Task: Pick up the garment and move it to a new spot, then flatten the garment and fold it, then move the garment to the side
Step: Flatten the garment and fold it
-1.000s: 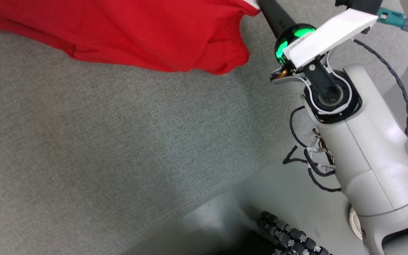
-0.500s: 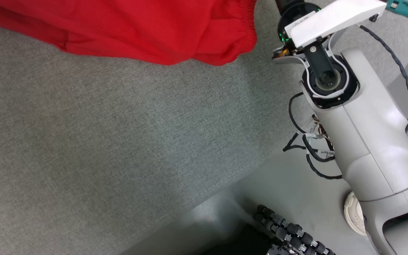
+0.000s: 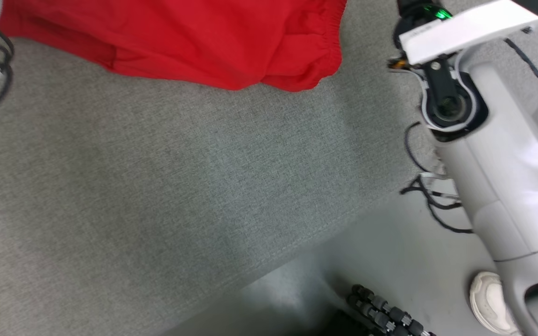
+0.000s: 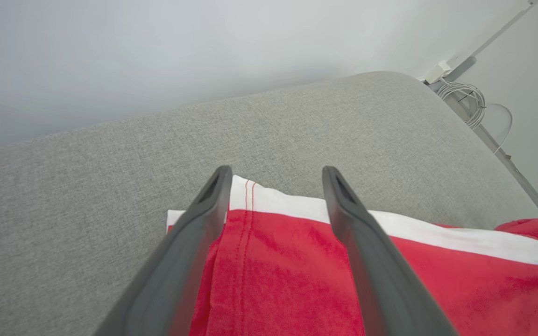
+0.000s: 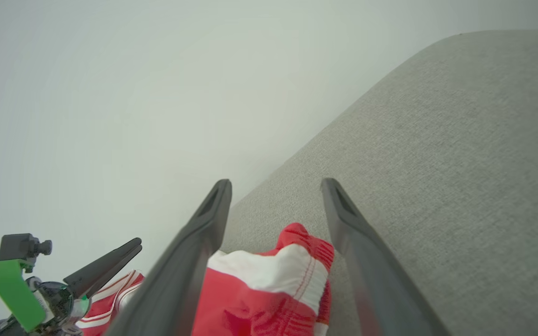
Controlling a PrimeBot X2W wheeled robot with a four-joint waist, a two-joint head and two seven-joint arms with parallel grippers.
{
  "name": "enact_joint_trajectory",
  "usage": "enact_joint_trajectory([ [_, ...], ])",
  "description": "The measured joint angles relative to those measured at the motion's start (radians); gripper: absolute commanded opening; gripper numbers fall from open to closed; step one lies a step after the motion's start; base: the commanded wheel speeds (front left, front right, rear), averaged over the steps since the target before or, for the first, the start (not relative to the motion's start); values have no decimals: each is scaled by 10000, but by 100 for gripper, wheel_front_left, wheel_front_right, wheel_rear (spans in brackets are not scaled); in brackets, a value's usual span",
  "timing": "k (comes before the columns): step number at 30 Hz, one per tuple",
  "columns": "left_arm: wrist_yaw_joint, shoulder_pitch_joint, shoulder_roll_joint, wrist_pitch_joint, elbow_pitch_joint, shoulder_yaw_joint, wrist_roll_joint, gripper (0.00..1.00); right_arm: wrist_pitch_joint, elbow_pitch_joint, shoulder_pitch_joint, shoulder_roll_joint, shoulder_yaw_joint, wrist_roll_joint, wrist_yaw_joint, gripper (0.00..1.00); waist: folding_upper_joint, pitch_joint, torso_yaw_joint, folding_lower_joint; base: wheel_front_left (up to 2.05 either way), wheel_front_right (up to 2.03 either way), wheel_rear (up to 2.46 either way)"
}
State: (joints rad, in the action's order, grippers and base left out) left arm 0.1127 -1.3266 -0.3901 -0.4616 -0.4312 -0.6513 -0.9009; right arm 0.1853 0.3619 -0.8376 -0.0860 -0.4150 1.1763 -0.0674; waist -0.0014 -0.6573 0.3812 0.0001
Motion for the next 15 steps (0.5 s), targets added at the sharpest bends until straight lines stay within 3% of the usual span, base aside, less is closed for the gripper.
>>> enact_joint_trajectory([
  [5,-171,1155,226,922,441,420,-500,100,479,44,449,-1011,2,-1062,-58,100,0,514,-200,0,0,0,0],
  [13,-293,3282,345,2539,1296,1028,-1235,100,650,-33,2084,-1569,518,-1415,-42,100,0,1496,-709,0,0,0,0],
  [15,-291,4102,178,3275,1569,1072,-1081,100,665,-121,2649,-1950,598,-2006,75,100,0,1881,-945,0,0,0,0],
])
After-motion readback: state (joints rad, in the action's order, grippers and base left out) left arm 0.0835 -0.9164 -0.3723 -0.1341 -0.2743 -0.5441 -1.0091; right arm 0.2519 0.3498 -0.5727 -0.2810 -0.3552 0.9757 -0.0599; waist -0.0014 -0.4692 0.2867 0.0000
